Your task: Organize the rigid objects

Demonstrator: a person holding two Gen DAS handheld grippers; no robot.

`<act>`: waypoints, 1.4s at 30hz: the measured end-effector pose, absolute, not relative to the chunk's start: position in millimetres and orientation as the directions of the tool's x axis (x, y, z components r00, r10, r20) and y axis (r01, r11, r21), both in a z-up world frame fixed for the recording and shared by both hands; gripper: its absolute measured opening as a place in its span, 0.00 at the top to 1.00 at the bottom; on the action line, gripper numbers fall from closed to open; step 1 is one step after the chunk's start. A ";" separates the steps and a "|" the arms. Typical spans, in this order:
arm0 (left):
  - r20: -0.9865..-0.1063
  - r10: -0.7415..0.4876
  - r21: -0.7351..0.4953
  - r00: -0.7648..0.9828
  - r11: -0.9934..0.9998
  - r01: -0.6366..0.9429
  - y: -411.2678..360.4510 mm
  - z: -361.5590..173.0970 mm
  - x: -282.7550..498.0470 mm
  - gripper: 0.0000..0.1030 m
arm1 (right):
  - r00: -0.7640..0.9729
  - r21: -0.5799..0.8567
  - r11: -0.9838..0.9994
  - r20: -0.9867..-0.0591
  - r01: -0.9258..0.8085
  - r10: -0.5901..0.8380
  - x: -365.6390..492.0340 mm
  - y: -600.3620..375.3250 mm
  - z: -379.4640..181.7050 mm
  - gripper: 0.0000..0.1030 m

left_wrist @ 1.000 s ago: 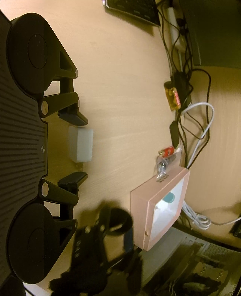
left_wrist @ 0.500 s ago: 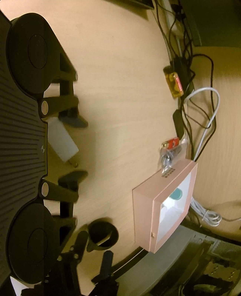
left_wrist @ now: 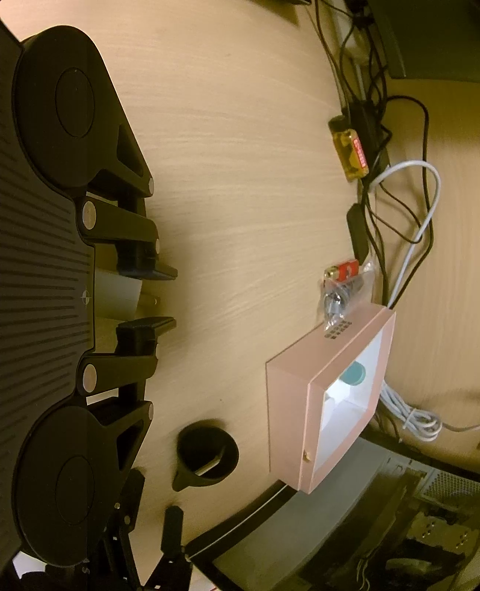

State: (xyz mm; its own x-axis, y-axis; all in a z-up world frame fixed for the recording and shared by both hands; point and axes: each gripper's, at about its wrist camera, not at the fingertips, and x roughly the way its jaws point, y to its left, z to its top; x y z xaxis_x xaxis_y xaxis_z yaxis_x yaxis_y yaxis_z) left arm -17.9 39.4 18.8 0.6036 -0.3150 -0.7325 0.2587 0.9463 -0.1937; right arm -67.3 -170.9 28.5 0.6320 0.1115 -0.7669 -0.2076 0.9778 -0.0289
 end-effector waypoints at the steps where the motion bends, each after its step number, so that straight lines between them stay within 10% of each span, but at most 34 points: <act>1: -0.733 -0.317 -0.196 0.602 0.946 0.260 39.6 18.8 -17.3 0.76 | 0.628 -0.013 0.980 -0.770 -0.198 0.117 -67.3 -173.7 28.0 0.27; 9: -0.733 -0.329 -0.214 0.596 0.942 0.257 39.3 18.6 -15.6 0.76 | 0.628 0.022 0.985 -0.768 -0.174 0.128 -70.9 -182.6 26.3 0.23; 16: -0.733 -0.331 -0.214 0.595 0.941 0.261 41.0 18.6 -15.1 0.76 | 0.606 0.034 0.982 -0.783 -0.187 0.143 -71.2 -179.6 22.6 0.00; 42: -0.748 -0.319 -0.211 0.583 0.946 0.247 42.2 19.0 -16.9 0.76 | 0.687 -0.090 0.991 -0.726 -0.099 0.002 -43.2 -205.2 35.2 0.13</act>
State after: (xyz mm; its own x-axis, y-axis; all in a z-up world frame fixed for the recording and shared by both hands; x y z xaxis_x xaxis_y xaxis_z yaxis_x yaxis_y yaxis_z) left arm -16.9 42.2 19.0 0.5826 -0.3187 -0.7477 0.2466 0.9459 -0.2111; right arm -43.2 -205.2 35.2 0.6873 0.0025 -0.7264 -0.0987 0.9910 -0.0900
